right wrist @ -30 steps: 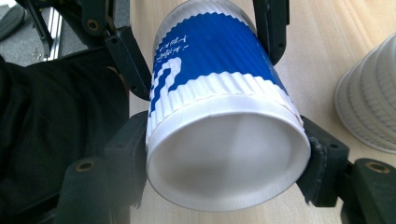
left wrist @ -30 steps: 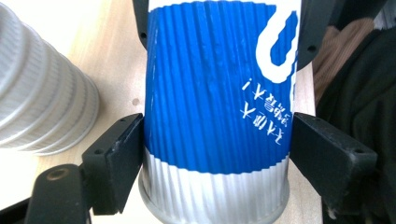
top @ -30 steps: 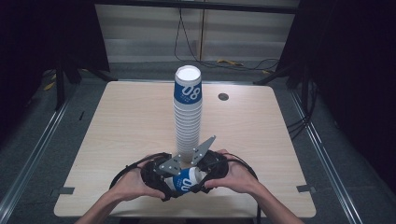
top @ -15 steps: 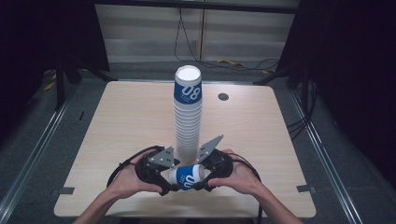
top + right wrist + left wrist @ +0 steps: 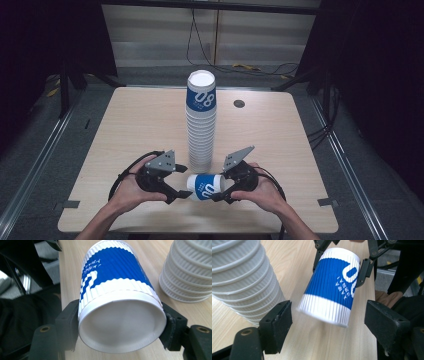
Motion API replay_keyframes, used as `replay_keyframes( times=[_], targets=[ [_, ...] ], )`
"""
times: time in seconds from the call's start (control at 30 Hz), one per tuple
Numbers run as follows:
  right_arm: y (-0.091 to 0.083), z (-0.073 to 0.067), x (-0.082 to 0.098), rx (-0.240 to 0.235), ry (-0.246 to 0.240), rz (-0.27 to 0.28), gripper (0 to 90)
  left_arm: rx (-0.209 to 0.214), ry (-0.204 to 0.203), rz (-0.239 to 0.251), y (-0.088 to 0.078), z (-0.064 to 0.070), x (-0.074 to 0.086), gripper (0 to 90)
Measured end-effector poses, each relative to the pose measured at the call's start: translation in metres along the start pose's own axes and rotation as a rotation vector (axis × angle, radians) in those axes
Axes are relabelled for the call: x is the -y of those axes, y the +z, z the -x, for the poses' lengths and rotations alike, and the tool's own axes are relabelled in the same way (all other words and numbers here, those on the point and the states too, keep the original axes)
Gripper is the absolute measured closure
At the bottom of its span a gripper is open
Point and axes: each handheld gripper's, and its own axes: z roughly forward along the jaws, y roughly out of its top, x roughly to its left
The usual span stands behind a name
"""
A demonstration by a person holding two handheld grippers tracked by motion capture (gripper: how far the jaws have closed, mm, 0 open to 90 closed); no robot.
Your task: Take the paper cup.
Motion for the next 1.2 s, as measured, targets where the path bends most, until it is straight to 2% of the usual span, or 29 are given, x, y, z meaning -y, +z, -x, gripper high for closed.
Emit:
replay_keyframes(
  times=[0.23, 0.27, 0.37, 0.53, 0.67, 0.77, 0.87, 1.03, 1.2],
  targets=[
    [-0.002, 0.002, 0.007, -0.009, 0.028, 0.087, 29.7, 0.002, -0.047, 0.064, -0.004, -0.004, 0.008, 22.1],
    [-0.002, 0.002, 0.008, -0.012, 0.04, 0.094, 29.7, 0.005, -0.052, 0.066, -0.005, -0.004, 0.009, 22.2],
    [-0.001, 0.001, 0.009, -0.013, 0.034, 0.105, 29.7, 0.002, -0.068, 0.094, -0.008, -0.005, 0.009, 22.1],
    [0.002, 0.0, 0.012, -0.025, 0.036, 0.177, 29.7, -0.016, -0.062, 0.133, -0.011, -0.005, 0.009, 21.5],
    [0.003, 0.001, 0.017, -0.014, 0.052, 0.218, 29.6, -0.006, -0.062, 0.131, -0.012, -0.006, 0.01, 21.1],
    [0.001, 0.001, 0.02, 0.027, 0.05, 0.28, 29.4, -0.007, -0.062, 0.153, -0.012, -0.005, 0.011, 20.6],
    [-0.002, 0.003, 0.021, 0.042, 0.055, 0.323, 29.4, -0.01, -0.063, 0.174, -0.012, -0.006, 0.011, 19.8],
    [-0.005, 0.004, 0.025, 0.06, 0.059, 0.375, 29.3, -0.03, -0.056, 0.21, -0.015, -0.007, 0.013, 17.4],
    [-0.007, 0.002, 0.029, 0.059, 0.057, 0.414, 29.3, -0.025, -0.079, 0.245, -0.016, -0.008, 0.015, 15.9]
  ],
)
